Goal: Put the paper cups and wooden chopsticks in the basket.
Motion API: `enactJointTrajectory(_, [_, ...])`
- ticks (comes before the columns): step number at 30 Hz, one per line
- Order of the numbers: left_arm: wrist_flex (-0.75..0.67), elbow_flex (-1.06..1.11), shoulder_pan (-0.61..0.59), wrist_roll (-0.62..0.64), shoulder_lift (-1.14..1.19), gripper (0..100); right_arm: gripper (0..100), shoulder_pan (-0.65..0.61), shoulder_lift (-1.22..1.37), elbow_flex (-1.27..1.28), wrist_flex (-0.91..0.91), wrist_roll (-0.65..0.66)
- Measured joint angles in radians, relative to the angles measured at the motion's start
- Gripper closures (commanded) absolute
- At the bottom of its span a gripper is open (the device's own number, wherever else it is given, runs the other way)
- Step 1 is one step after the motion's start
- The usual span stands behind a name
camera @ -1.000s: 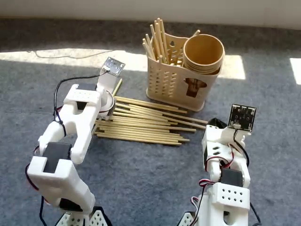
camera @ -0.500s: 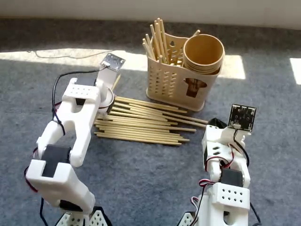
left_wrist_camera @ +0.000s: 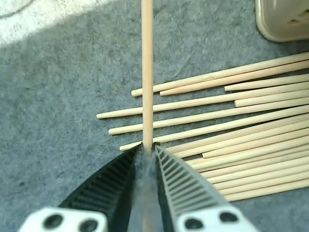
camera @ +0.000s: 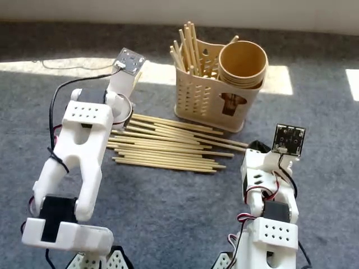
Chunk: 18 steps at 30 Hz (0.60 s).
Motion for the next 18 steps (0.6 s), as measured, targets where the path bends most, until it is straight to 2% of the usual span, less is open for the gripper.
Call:
enactJointTrajectory(8, [0.003, 0.0, 0.055, 0.002, -0.175, 99, 98.8, 0.0, 0.0, 0.0, 0.0, 0.0])
enactJointTrajectory(12, [0.002, 0.0, 0.069, 0.097, -0.255, 99, 98.8, 0.0, 0.0, 0.0, 0.0, 0.0])
enactJointTrajectory(18, [-0.103, 0.0, 0.075, 0.224, -0.381, 99, 98.8, 0.0, 0.0, 0.0, 0.0, 0.0])
